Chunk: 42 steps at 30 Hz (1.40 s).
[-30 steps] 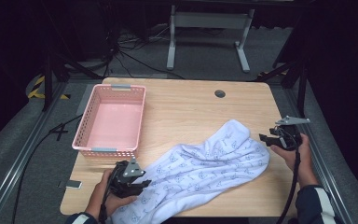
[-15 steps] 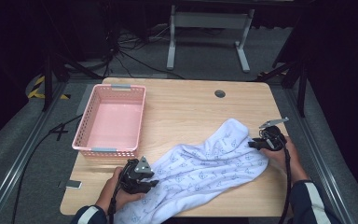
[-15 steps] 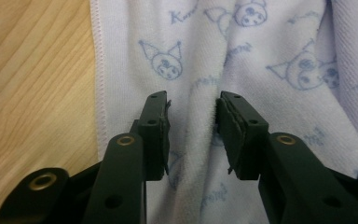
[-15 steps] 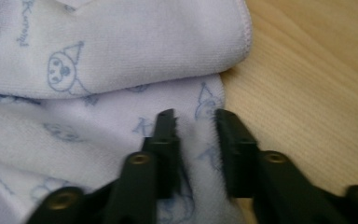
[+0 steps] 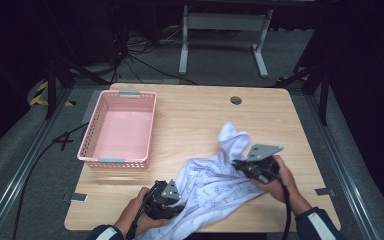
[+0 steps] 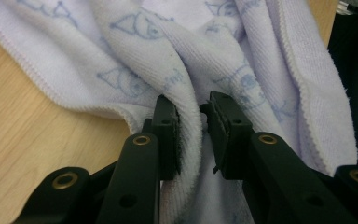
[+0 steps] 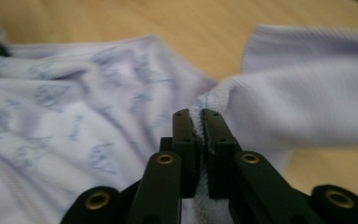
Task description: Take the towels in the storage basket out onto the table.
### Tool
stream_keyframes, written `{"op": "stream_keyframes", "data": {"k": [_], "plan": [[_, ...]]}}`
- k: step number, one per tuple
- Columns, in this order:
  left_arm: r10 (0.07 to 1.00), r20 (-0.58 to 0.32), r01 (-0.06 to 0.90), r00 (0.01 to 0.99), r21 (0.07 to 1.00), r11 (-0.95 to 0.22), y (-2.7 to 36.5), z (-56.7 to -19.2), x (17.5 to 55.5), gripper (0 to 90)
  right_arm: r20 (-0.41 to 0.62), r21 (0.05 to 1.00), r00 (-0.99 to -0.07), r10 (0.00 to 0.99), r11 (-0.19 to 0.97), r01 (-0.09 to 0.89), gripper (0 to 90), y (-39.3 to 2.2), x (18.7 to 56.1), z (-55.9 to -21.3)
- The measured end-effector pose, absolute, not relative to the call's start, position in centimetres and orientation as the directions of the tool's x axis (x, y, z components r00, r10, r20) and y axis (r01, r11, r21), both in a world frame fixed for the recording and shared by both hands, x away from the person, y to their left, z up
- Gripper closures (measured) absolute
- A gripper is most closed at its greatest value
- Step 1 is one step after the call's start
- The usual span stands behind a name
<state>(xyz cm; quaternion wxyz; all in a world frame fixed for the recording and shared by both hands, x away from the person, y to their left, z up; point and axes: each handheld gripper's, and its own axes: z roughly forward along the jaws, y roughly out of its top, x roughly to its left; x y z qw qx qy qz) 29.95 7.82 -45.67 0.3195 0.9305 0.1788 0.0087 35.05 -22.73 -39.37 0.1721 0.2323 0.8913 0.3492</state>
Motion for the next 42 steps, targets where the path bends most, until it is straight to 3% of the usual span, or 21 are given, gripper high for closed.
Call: {"op": "stream_keyframes", "data": {"k": [3,7,8,9,10,17,19,25,28,31,33,35,40,42], "plan": [[0.326,-0.101,0.321,0.940,0.586,-0.744,7.4,-45.5,30.0,70.5,-0.117,0.641,-0.888,0.445,0.717,0.274,82.1,-19.7,33.8,-41.6],[0.325,-0.087,0.311,0.942,0.590,-0.745,7.1,-45.2,30.1,64.1,-0.120,0.607,-0.903,0.412,0.751,0.261,75.3,-18.4,33.1,-43.0],[0.328,-0.080,0.309,0.941,0.599,-0.739,7.0,-45.1,30.3,63.8,-0.097,0.610,-0.909,0.406,0.746,0.268,69.3,-18.5,33.0,-43.1],[0.334,-0.055,0.297,0.941,0.605,-0.739,7.0,-44.8,30.5,61.3,-0.085,0.618,-0.909,0.409,0.737,0.274,62.1,-18.6,32.9,-42.9],[0.347,-0.056,0.307,0.936,0.612,-0.729,6.9,-44.6,30.6,57.9,-0.093,0.632,-0.904,0.417,0.726,0.270,60.3,-19.0,32.7,-42.5],[0.418,0.026,0.296,0.908,0.665,-0.685,5.4,-42.5,34.2,49.6,-0.114,0.750,-0.835,0.539,0.597,0.283,52.0,-23.8,33.6,-38.3],[0.428,-0.002,0.320,0.904,0.666,-0.674,4.8,-42.7,35.8,49.8,-0.085,0.773,-0.803,0.590,0.547,0.321,50.0,-25.2,34.9,-37.7],[0.466,-0.029,0.384,0.884,0.614,-0.690,3.6,-45.2,38.7,52.4,-0.098,0.675,-0.825,0.556,0.647,0.355,43.7,-23.4,37.8,-40.1],[0.483,-0.058,0.406,0.874,0.632,-0.660,3.7,-45.7,38.9,58.4,-0.071,0.604,-0.820,0.568,0.679,0.418,47.5,-22.9,38.8,-41.8],[0.491,-0.058,0.414,0.869,0.629,-0.658,4.0,-45.7,38.9,68.9,-0.096,0.585,-0.810,0.579,0.691,0.425,61.3,-23.2,38.8,-42.3],[0.484,-0.050,0.407,0.874,0.620,-0.670,4.1,-45.6,38.7,76.3,-0.090,0.597,-0.795,0.600,0.671,0.439,77.0,-24.0,38.9,-42.0],[0.492,-0.043,0.409,0.870,0.620,-0.669,4.3,-45.6,38.4,77.6,-0.112,0.597,-0.787,0.607,0.674,0.435,86.5,-24.6,38.8,-41.8],[0.481,-0.018,0.396,0.877,0.596,-0.699,4.6,-45.3,37.8,79.2,-0.118,0.637,-0.735,0.668,0.619,0.460,89.3,-26.5,39.0,-41.1],[0.483,-0.035,0.404,0.875,0.603,-0.688,4.8,-45.4,37.6,78.5,-0.079,0.666,-0.730,0.678,0.581,0.467,85.8,-26.9,39.0,-40.8]]}}
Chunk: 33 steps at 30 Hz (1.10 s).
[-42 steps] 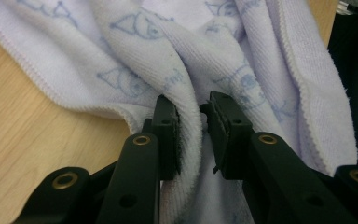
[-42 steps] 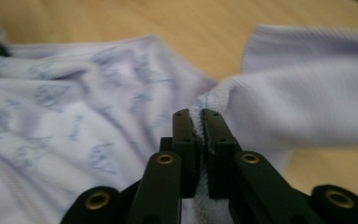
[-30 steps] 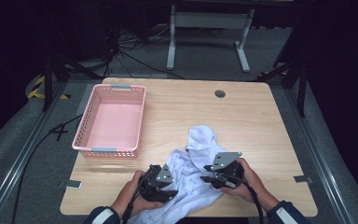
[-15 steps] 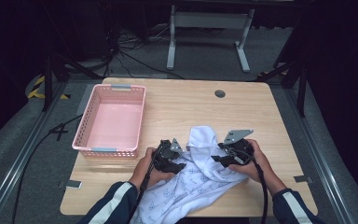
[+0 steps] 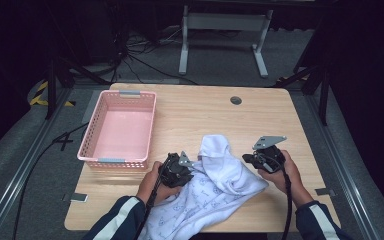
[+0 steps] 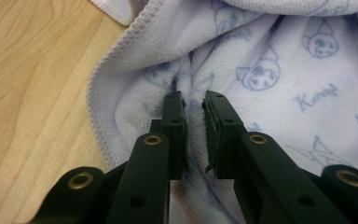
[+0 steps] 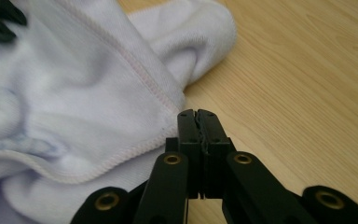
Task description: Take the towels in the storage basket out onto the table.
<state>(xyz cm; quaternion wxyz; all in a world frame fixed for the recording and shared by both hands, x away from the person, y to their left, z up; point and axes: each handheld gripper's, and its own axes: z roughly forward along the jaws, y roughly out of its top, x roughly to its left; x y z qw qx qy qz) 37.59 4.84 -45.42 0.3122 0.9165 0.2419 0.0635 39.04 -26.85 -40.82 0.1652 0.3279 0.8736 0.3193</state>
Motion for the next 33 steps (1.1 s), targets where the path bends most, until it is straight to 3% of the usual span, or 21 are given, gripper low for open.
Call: {"op": "stream_keyframes", "data": {"k": [1,2,8,11,12,15,16,18,19,23,25,29,33], "plan": [[0.479,-0.038,0.401,0.877,0.606,-0.687,5.0,-45.5,37.6,77.4,-0.038,0.683,-0.725,0.688,0.548,0.483,69.7,-26.9,39.2,-40.7],[0.484,-0.041,0.405,0.874,0.611,-0.680,5.0,-45.6,37.6,77.1,-0.018,0.678,-0.714,0.700,0.533,0.506,64.8,-26.7,39.2,-40.7],[0.468,-0.040,0.386,0.883,0.631,-0.673,5.1,-45.8,37.1,75.8,-0.005,0.664,-0.759,0.651,0.569,0.485,45.6,-25.1,38.3,-41.5],[0.459,-0.048,0.384,0.887,0.629,-0.676,5.2,-45.8,36.8,76.0,-0.050,0.628,-0.748,0.662,0.603,0.492,39.4,-24.6,38.7,-42.5],[0.456,-0.043,0.377,0.889,0.633,-0.677,5.2,-45.8,36.7,76.0,-0.040,0.627,-0.744,0.667,0.597,0.501,39.4,-24.7,39.1,-43.0],[0.457,-0.043,0.379,0.889,0.628,-0.679,5.2,-45.8,36.5,76.3,-0.031,0.621,-0.764,0.644,0.612,0.490,56.8,-24.6,39.3,-43.4],[0.457,-0.043,0.379,0.889,0.628,-0.679,5.2,-45.8,36.5,76.3,-0.031,0.621,-0.764,0.644,0.612,0.490,56.8,-24.6,39.3,-43.4],[0.455,-0.045,0.379,0.890,0.629,-0.679,5.2,-45.8,36.6,76.5,-0.095,0.640,-0.770,0.631,0.631,0.437,71.3,-24.3,38.7,-42.8],[0.452,-0.048,0.378,0.891,0.630,-0.678,5.3,-45.8,36.7,76.8,-0.110,0.648,-0.772,0.626,0.634,0.422,74.2,-24.3,38.5,-42.4],[0.454,-0.048,0.381,0.890,0.628,-0.679,5.2,-45.8,36.7,76.8,-0.152,0.664,-0.765,0.626,0.638,0.390,75.5,-24.2,38.2,-41.7],[0.450,-0.047,0.378,0.892,0.624,-0.684,5.2,-45.7,36.7,76.8,-0.162,0.670,-0.759,0.630,0.635,0.384,66.9,-24.0,38.4,-41.6],[0.452,-0.052,0.381,0.890,0.629,-0.678,5.2,-45.8,36.7,76.7,-0.165,0.659,-0.766,0.621,0.647,0.383,62.2,-23.5,38.8,-41.8],[0.453,-0.048,0.379,0.890,0.630,-0.678,5.3,-45.8,36.7,76.7,-0.191,0.647,-0.769,0.610,0.668,0.369,78.3,-23.0,38.7,-42.0]]}}
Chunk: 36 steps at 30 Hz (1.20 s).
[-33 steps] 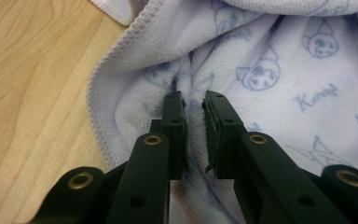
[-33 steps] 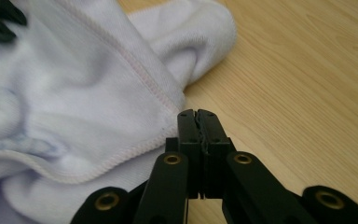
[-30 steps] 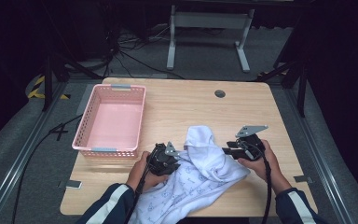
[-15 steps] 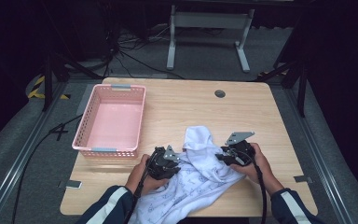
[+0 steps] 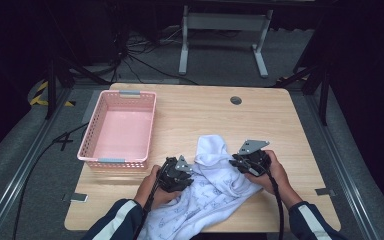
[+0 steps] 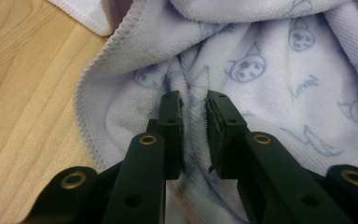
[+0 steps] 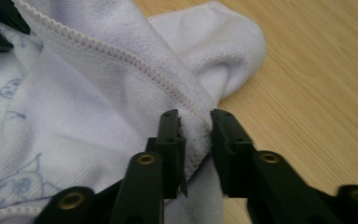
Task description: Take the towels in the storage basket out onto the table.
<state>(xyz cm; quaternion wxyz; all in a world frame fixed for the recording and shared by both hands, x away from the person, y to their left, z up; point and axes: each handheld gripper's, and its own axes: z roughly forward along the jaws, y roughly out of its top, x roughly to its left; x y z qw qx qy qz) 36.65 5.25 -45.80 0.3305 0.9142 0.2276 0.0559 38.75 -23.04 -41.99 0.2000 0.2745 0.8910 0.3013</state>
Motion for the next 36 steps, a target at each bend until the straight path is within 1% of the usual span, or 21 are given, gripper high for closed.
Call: {"op": "stream_keyframes", "data": {"k": [2,3,6,9,12,14,16,18,20,23,25,26,27,28,29,30,31,33,34,35,36], "plan": [[0.457,-0.052,0.384,0.888,0.630,-0.675,5.3,-45.8,36.6,76.7,-0.200,0.654,-0.773,0.602,0.670,0.353,82.4,-23.0,38.5,-41.7],[0.455,-0.052,0.383,0.889,0.629,-0.676,5.3,-45.8,36.6,76.7,-0.224,0.655,-0.765,0.604,0.674,0.341,83.0,-23.0,38.5,-41.5],[0.450,-0.053,0.381,0.891,0.625,-0.681,5.3,-45.8,36.6,77.7,-0.223,0.682,-0.758,0.613,0.654,0.328,84.5,-23.4,38.5,-40.9],[0.459,-0.050,0.388,0.887,0.617,-0.684,5.6,-45.7,36.5,78.5,-0.230,0.726,-0.712,0.664,0.604,0.329,85.2,-24.4,38.8,-39.5],[0.483,-0.010,0.393,0.875,0.597,-0.699,6.2,-45.5,36.0,81.6,-0.242,0.756,-0.642,0.728,0.556,0.345,85.6,-26.3,39.9,-38.2],[0.501,-0.001,0.401,0.865,0.600,-0.692,7.0,-45.5,35.7,82.0,-0.246,0.763,-0.570,0.784,0.519,0.385,85.6,-28.2,41.1,-38.0],[0.522,-0.041,0.440,0.852,0.597,-0.671,8.3,-45.6,35.4,82.0,-0.232,0.757,-0.500,0.835,0.477,0.445,85.7,-30.6,42.8,-38.3],[0.544,-0.050,0.461,0.838,0.599,-0.655,9.5,-45.6,34.9,82.1,-0.251,0.738,-0.423,0.871,0.455,0.499,85.7,-33.0,44.4,-38.9],[0.554,-0.069,0.480,0.830,0.595,-0.644,10.4,-45.6,34.4,82.0,-0.210,0.743,-0.362,0.908,0.389,0.545,85.8,-35.1,45.8,-39.3],[0.551,-0.079,0.488,0.831,0.581,-0.652,11.1,-45.5,33.8,81.7,-0.202,0.734,-0.286,0.937,0.338,0.588,85.8,-37.1,47.5,-39.9],[0.543,-0.090,0.492,0.835,0.564,-0.663,11.3,-45.3,33.6,81.3,-0.257,0.708,-0.251,0.933,0.359,0.609,85.8,-37.9,48.5,-40.5],[0.543,-0.092,0.493,0.835,0.562,-0.664,11.4,-45.3,33.6,81.1,-0.236,0.701,-0.242,0.941,0.337,0.628,85.7,-38.3,49.0,-40.8],[0.532,-0.125,0.504,0.837,0.551,-0.665,11.4,-45.3,33.5,80.9,-0.217,0.702,-0.231,0.948,0.316,0.638,85.6,-38.6,49.3,-41.0],[0.522,-0.135,0.502,0.842,0.548,-0.669,11.4,-45.2,33.4,79.7,-0.211,0.694,-0.224,0.951,0.308,0.651,84.3,-38.9,49.6,-41.4],[0.522,-0.135,0.502,0.842,0.548,-0.669,11.4,-45.2,33.4,79.1,-0.210,0.692,-0.229,0.950,0.310,0.652,77.9,-38.9,49.8,-41.6],[0.521,-0.125,0.498,0.845,0.540,-0.678,11.3,-45.1,33.2,77.6,-0.232,0.686,-0.197,0.953,0.303,0.661,72.3,-38.8,49.8,-41.8],[0.520,-0.120,0.494,0.846,0.546,-0.677,11.3,-45.0,33.2,75.4,-0.238,0.690,-0.180,0.954,0.297,0.660,70.5,-38.7,49.6,-41.7],[0.520,-0.109,0.481,0.847,0.574,-0.663,11.1,-44.9,33.2,66.5,-0.192,0.727,-0.212,0.958,0.284,0.625,61.4,-38.4,48.8,-41.5],[0.510,-0.112,0.469,0.853,0.595,-0.653,11.0,-44.9,33.2,67.3,-0.165,0.740,-0.224,0.961,0.271,0.616,57.0,-37.9,48.1,-41.3],[0.510,-0.098,0.453,0.855,0.619,-0.642,10.7,-44.8,33.2,67.1,-0.130,0.749,-0.269,0.954,0.272,0.604,55.6,-37.2,47.2,-41.0],[0.518,-0.098,0.454,0.850,0.634,-0.626,10.4,-44.5,33.3,65.3,-0.100,0.758,-0.339,0.936,0.292,0.583,52.7,-36.3,46.0,-40.7]]}}
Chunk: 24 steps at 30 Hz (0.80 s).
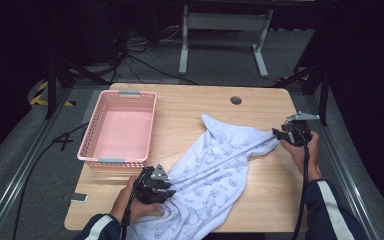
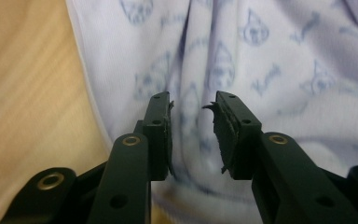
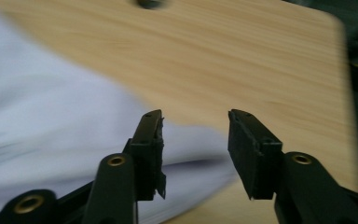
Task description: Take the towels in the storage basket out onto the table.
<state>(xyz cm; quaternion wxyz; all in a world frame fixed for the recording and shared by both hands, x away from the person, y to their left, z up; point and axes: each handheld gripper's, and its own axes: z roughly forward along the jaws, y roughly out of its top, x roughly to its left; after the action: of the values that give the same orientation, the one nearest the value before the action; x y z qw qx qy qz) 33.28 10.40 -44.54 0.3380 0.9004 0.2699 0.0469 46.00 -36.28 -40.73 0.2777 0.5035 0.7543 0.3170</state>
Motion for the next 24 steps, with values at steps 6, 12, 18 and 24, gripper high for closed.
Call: {"op": "stream_keyframes", "data": {"k": [6,12,18,24], "plan": [[0.515,-0.059,0.411,0.855,0.682,-0.604,7.2,-43.3,35.3,54.4,-0.075,0.726,-0.649,0.757,0.487,0.485,47.0,-29.3,37.7,-41.5],[0.529,-0.028,0.407,0.848,0.674,-0.617,3.8,-43.3,39.2,64.3,-0.112,0.727,-0.764,0.635,0.576,0.372,58.9,-26.1,35.5,-42.9],[0.567,0.038,0.421,0.823,0.629,-0.654,1.1,-45.0,42.8,70.5,-0.130,0.634,-0.767,0.629,0.647,0.423,67.1,-25.4,36.4,-45.1],[0.632,0.025,0.484,0.775,0.619,-0.619,1.4,-45.4,44.2,76.4,-0.091,0.618,-0.692,0.716,0.585,0.525,66.4,-29.6,36.1,-44.8]]}}
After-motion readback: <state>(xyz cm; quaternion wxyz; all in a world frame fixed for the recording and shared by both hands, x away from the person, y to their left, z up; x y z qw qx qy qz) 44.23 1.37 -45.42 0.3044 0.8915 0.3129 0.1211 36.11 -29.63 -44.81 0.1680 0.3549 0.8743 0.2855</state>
